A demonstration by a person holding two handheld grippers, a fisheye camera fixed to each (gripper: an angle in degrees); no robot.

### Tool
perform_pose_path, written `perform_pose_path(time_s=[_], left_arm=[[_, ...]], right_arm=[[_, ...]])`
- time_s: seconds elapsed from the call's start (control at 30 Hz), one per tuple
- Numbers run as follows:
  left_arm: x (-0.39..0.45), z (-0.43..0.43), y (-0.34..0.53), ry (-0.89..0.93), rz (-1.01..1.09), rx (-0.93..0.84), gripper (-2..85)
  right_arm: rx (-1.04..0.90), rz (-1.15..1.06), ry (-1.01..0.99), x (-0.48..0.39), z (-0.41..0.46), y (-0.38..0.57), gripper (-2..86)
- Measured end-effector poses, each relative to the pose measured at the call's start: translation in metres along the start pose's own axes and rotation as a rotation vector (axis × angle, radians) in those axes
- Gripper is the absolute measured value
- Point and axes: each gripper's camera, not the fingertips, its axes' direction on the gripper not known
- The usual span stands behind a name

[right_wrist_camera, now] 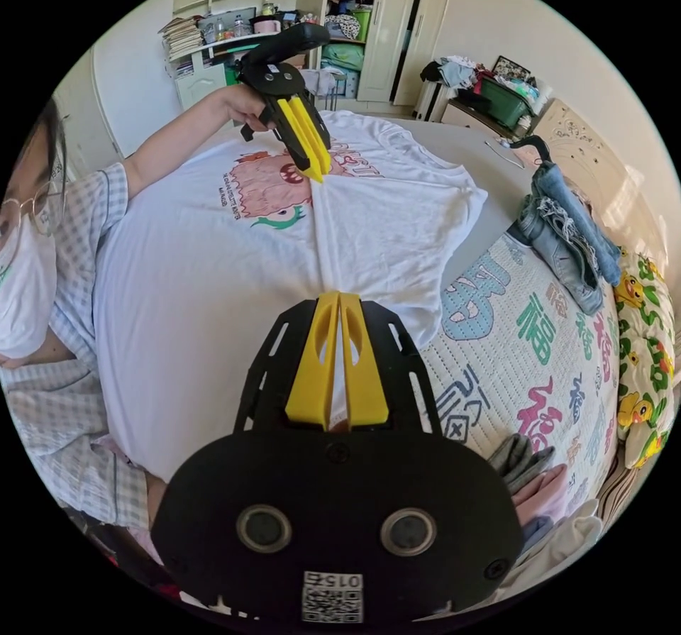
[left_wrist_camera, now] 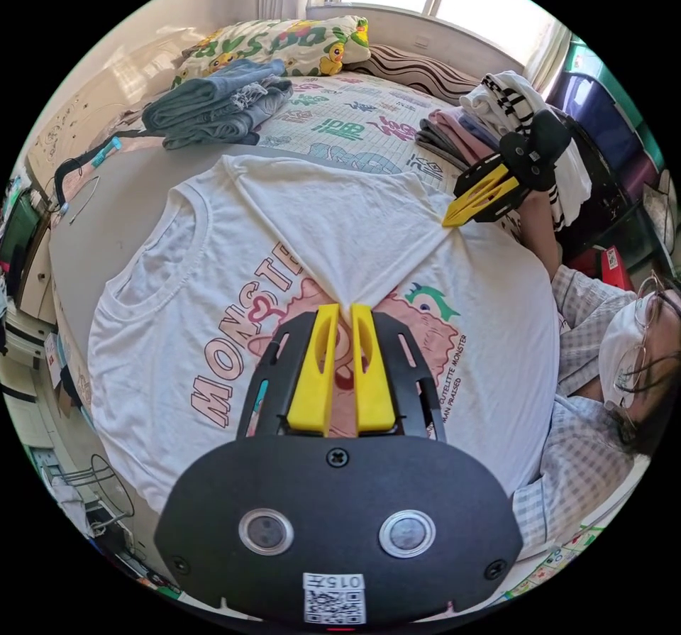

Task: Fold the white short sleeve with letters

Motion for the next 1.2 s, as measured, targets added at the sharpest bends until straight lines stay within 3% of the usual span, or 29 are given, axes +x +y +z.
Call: perform_pose_path(time_s=[0.23,0.4,0.53,0.63,0.8,0.9,1.0,1.2], left_arm=[[0.027,0.024,0.030,-0.046,0.038,-0.001,1.7],[0.032,-0.012,0.068,0.048,0.019,0.241,4.8],[0.042,-0.058,0.101,-0.026,-0.016,0.362,7.1],[0.047,-0.094,0.170,-0.125,-0.105,0.373,7.9],[0.060,-0.123,0.398,-0.183,-0.263,0.436,8.5],[0.052,-0.104,0.535,-0.228,-0.393,0.430,8.4],[0.045,-0.068,0.639,-0.276,-0.467,0.439,8.5],[0.028,-0.005,0.723,-0.230,-0.481,0.589,9.6]], right_arm=[[0.005,-0.020,0.047,-0.007,0.013,0.005,-1.0],[0.312,0.005,0.052,-0.006,-0.018,0.027,-0.9],[0.438,0.011,0.104,-0.012,-0.016,0.031,0.2],[0.469,0.005,0.124,-0.018,-0.005,0.022,3.6],[0.548,0.133,0.163,-0.013,0.019,-0.012,4.9],[0.415,0.160,0.168,-0.015,0.035,-0.074,5.7],[0.298,0.053,0.151,-0.038,0.048,-0.169,6.4],[0.163,-0.140,0.029,-0.101,0.124,-0.414,7.6]])
